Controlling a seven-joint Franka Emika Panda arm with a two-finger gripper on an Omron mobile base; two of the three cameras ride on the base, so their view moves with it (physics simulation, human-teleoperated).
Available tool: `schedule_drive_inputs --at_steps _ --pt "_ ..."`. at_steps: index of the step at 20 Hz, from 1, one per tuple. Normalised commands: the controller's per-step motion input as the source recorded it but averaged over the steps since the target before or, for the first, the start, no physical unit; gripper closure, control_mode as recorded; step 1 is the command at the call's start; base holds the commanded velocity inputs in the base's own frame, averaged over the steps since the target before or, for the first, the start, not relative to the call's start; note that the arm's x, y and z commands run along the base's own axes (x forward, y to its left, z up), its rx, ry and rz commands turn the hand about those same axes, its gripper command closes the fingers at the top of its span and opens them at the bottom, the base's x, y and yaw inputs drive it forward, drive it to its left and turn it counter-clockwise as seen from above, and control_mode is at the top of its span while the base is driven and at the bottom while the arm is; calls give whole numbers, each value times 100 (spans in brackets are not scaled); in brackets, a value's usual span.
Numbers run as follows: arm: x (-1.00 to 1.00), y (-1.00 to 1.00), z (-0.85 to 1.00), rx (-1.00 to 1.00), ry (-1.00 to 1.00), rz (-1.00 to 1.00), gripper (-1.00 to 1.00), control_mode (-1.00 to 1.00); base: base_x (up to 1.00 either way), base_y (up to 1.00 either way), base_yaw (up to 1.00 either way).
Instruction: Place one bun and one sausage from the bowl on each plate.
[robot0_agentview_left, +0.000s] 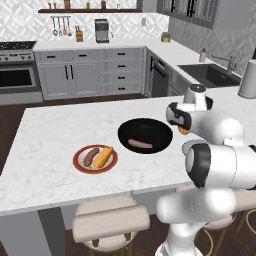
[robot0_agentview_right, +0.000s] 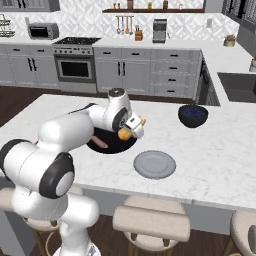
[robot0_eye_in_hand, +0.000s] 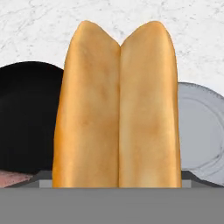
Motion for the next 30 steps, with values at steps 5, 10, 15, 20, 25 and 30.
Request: schedule_drive_inputs --at_steps 5,10,15,20,25,30 --pt "-42 -100 9 0 0 -6 100 -100 0 0 0" --pt "-29 -99 -27 1 1 0 100 -100 0 0 0" --pt "-12 -41 -68 7 1 4 100 -100 0 0 0" --pt "0 0 -56 5 0 16 100 -100 0 0 0" --pt "1 4 -35 0 0 12 -100 -100 0 0 0" --pt "27 1 -16 0 1 10 -100 -100 0 0 0"
